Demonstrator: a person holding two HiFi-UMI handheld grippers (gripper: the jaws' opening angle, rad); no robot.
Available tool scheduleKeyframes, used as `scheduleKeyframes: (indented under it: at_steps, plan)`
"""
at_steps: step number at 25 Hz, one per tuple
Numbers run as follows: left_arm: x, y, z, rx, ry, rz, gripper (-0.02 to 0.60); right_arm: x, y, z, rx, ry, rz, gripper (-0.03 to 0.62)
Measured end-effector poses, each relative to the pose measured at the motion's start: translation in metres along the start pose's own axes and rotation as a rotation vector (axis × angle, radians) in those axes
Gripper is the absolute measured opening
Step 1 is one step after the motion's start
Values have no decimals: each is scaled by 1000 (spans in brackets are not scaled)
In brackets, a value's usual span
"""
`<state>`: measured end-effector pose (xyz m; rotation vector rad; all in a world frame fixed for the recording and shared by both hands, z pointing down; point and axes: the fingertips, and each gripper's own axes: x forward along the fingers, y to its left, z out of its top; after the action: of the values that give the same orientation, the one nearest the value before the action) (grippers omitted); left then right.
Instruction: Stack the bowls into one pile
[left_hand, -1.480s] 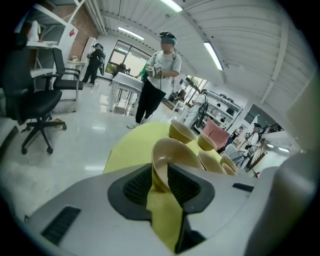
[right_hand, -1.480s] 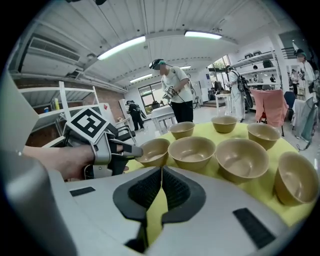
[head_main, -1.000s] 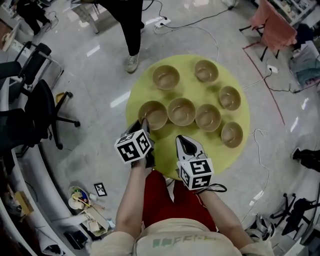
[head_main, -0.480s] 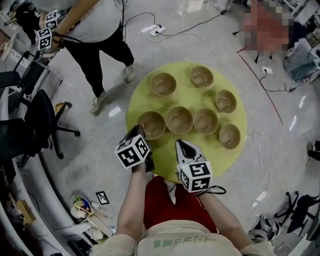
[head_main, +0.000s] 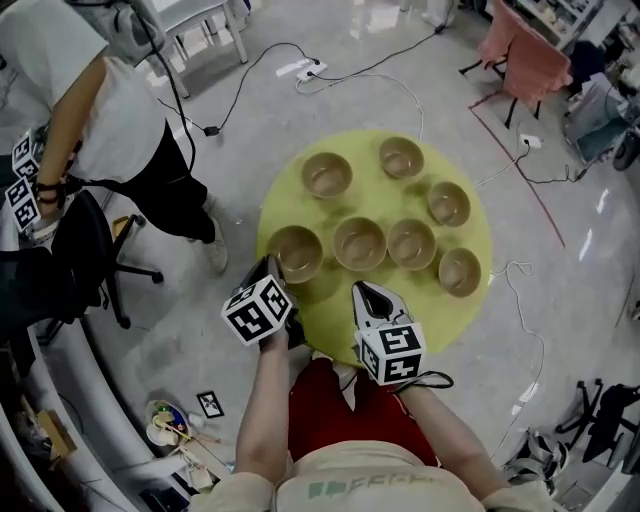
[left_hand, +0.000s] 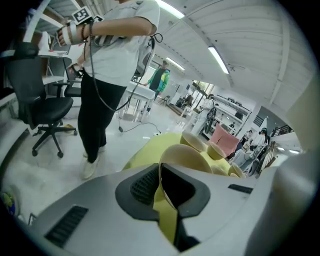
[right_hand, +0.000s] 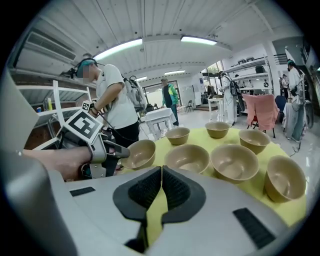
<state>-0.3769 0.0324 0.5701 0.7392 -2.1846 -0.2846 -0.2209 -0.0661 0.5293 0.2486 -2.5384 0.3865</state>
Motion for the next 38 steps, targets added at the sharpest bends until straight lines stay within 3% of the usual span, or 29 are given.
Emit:
scheduleKeyframes:
  at_steps: [9,22,38]
  plan:
    - [-14,-13,31,63,-52,-35,34,-8,-3,13,27,-47,-38,37]
    - [-27,-78,64,188,-95,-156,34,-37,-26,42,62,-131,-150,37]
    - [-40,-178,49,307,-72,-358,34,-91,-60,40,138,-197,-312,37]
